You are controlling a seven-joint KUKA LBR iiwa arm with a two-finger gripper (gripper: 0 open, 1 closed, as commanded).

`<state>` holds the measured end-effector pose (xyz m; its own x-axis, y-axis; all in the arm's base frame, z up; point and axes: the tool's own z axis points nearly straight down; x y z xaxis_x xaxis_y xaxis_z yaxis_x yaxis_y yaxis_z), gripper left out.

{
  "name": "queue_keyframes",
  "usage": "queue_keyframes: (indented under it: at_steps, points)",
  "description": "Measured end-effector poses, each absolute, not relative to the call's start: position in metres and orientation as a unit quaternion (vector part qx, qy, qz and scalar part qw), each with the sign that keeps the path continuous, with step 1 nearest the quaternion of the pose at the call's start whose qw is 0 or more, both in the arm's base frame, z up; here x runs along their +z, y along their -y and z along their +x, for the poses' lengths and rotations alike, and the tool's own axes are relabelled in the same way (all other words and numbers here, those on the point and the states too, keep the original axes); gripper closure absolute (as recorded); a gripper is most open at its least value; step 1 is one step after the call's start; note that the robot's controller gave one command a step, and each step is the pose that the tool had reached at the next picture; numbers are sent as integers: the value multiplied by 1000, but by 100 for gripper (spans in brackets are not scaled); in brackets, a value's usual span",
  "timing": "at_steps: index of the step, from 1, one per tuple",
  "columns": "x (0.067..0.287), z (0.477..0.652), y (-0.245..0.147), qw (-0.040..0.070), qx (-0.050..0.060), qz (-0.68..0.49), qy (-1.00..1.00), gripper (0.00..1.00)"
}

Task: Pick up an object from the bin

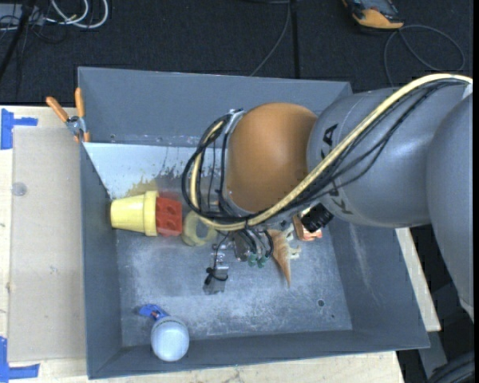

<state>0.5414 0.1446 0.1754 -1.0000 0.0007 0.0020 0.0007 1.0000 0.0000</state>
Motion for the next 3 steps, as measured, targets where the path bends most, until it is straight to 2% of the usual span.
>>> queue_keyframes:
  at_steps: [1,2,3]
  points:
    - [114,514,-187,1,0,14,1000,0]
    - [88,497,-203,6,1,80,997,0]
    - [106,484,-230,2,0,61,998,0]
